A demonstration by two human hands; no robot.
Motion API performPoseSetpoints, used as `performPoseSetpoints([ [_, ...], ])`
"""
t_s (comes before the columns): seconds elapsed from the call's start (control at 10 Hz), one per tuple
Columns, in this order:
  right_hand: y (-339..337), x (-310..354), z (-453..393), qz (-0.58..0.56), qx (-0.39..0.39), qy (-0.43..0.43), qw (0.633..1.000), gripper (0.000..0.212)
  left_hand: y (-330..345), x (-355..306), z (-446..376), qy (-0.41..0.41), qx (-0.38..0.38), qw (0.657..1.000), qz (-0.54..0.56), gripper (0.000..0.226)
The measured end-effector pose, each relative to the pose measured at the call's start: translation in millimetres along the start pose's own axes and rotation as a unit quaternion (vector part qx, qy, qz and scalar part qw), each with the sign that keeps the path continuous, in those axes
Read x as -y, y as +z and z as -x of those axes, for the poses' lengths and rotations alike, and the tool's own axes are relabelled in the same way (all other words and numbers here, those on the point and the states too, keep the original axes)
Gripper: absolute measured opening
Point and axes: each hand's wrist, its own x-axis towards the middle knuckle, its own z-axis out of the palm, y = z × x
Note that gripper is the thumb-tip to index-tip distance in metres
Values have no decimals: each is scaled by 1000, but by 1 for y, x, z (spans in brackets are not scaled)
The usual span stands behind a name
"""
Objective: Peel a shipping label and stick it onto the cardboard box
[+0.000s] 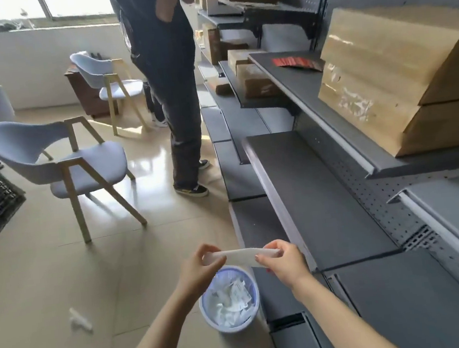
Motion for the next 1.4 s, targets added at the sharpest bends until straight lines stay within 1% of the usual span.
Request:
performPoseSetpoints([
  [0.1,22,-34,-28,21,-23,31,999,11,18,35,-22,-37,-3,999,17,18],
  [0.3,64,-89,-97,82,-60,71,992,9,53,99,-85,-76,-14,997,-16,12],
  [0.4,84,-113,-124,141,-63,105,982,10,66,121,-108,-97,-17,995,-33,2],
  [0.5,104,-137,-154,196,-54,121,972,15,80,147,-136,-112,-27,992,-48,8],
  [0.6,124,-161,-180,232,-32,127,964,26,92,170,-158,-122,-27,991,-54,10],
  [0.7,141,-180,-197,239,-11,140,961,37,97,184,-170,-121,-12,992,-36,11],
  [0.8,151,-186,-203,228,10,143,963,42,97,192,-175,-121,-5,992,-27,14],
  [0.9,152,-181,-203,204,19,141,969,42,92,188,-175,-119,-3,993,-17,17],
  [1.1,152,-168,-198,213,21,104,971,43,80,168,-170,-111,-11,994,0,19],
  [1.2,147,-152,-190,205,23,96,974,27,74,155,-162,-103,-7,995,4,18],
  [1.3,136,-131,-177,198,15,85,976,19,66,134,-153,-89,-5,996,3,17],
  [1.4,123,-113,-160,200,-2,75,977,16,57,111,-138,-78,-11,997,18,19],
])
